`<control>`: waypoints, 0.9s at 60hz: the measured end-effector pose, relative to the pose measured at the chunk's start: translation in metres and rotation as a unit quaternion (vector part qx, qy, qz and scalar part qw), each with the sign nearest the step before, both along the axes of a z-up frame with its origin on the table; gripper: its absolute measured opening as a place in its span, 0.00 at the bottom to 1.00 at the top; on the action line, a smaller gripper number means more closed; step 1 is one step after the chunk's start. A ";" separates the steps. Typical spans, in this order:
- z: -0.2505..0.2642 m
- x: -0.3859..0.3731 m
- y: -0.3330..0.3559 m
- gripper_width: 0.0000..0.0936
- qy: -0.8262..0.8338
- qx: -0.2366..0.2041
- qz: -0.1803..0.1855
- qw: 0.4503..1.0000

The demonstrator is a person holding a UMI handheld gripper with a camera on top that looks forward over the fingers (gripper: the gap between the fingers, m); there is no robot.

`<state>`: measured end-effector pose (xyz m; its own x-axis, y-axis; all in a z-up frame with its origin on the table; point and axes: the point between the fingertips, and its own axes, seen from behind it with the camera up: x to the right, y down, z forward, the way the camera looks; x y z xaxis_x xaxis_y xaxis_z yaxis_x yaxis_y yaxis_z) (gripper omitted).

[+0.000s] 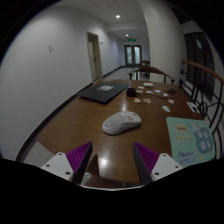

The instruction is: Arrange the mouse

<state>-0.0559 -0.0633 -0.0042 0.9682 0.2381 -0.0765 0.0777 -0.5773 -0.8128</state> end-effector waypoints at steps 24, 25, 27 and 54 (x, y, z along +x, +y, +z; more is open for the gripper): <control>-0.014 -0.030 0.144 0.88 -0.034 -0.024 -0.027 0.999; -0.015 -0.029 0.147 0.88 -0.038 -0.024 -0.031 0.999; -0.015 -0.028 0.150 0.86 -0.046 -0.023 -0.039 0.998; 0.162 0.091 0.118 0.36 -0.008 0.146 -0.065 0.987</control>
